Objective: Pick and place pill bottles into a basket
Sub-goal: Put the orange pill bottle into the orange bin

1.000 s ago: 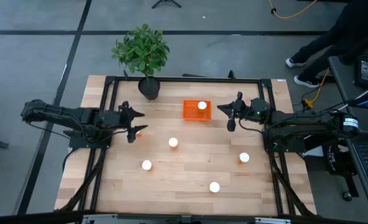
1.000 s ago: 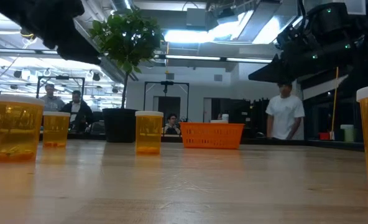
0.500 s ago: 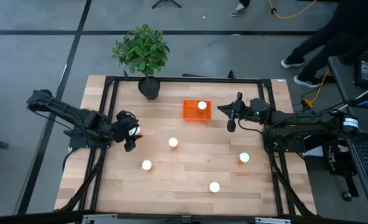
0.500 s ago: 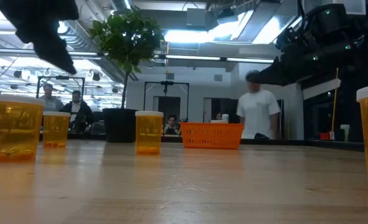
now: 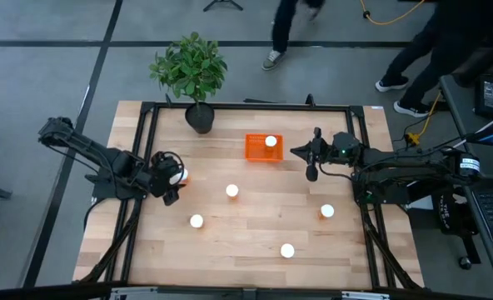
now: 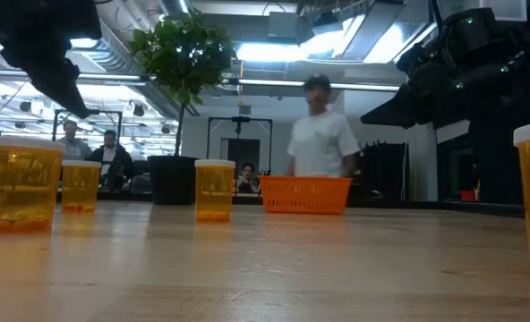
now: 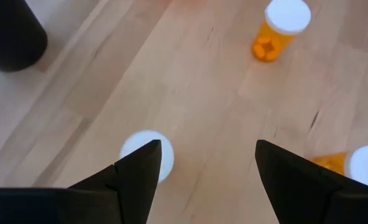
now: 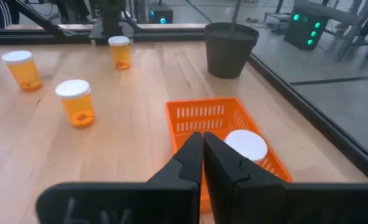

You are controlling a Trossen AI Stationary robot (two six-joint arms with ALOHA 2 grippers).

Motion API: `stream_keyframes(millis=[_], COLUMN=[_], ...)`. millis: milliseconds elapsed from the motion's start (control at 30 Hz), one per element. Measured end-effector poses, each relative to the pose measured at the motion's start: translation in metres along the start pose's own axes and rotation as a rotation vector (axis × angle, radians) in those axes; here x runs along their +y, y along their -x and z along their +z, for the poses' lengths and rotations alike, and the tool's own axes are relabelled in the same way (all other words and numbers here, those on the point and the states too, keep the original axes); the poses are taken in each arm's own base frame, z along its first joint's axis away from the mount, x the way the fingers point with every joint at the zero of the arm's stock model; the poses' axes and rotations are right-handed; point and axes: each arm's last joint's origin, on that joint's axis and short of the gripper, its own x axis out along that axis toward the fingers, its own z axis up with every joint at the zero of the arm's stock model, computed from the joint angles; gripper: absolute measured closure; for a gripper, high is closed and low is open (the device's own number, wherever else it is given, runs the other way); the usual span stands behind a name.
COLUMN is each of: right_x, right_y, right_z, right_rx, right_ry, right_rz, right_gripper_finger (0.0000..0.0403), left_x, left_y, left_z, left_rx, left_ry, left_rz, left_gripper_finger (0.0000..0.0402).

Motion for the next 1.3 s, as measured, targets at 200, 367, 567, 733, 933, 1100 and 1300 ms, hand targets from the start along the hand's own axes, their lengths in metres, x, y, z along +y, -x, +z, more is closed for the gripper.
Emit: stream_keyframes(millis=[200, 367, 567, 733, 933, 1100, 1300], right_x=[0.000, 0.000, 0.000, 0.000, 0.000, 0.000, 0.000], right_y=[0.000, 0.000, 0.000, 0.000, 0.000, 0.000, 0.000], right_z=[-0.002, -0.002, -0.002, -0.002, -0.002, -0.002, -0.002], right_rx=[0.019, 0.021, 0.020, 0.022, 0.024, 0.024, 0.024], right_ry=[-0.004, -0.004, -0.007, -0.006, -0.007, -0.007, -0.006], right_rz=[0.001, 0.001, 0.001, 0.001, 0.001, 0.009, 0.009], right_gripper_finger=[0.0385, 0.0385, 0.0385, 0.0385, 0.0385, 0.0385, 0.0385], left_x=[-0.005, -0.006, -0.008, -0.008, -0.011, -0.014, -0.017], left_y=[-0.015, -0.026, -0.031, -0.035, -0.043, -0.051, -0.060], left_z=[-0.020, -0.032, -0.033, -0.036, -0.039, -0.042, -0.045], left_rx=[0.083, 0.085, 0.066, 0.080, 0.080, 0.063, 0.031], left_ry=[-0.016, -0.067, -0.036, 0.002, 0.080, 0.221, 0.341], left_rz=[0.022, 0.104, 0.152, 0.203, 0.265, 0.329, 0.389], left_gripper_finger=[0.0146, 0.0146, 0.0146, 0.0146, 0.0146, 0.0146, 0.0146])
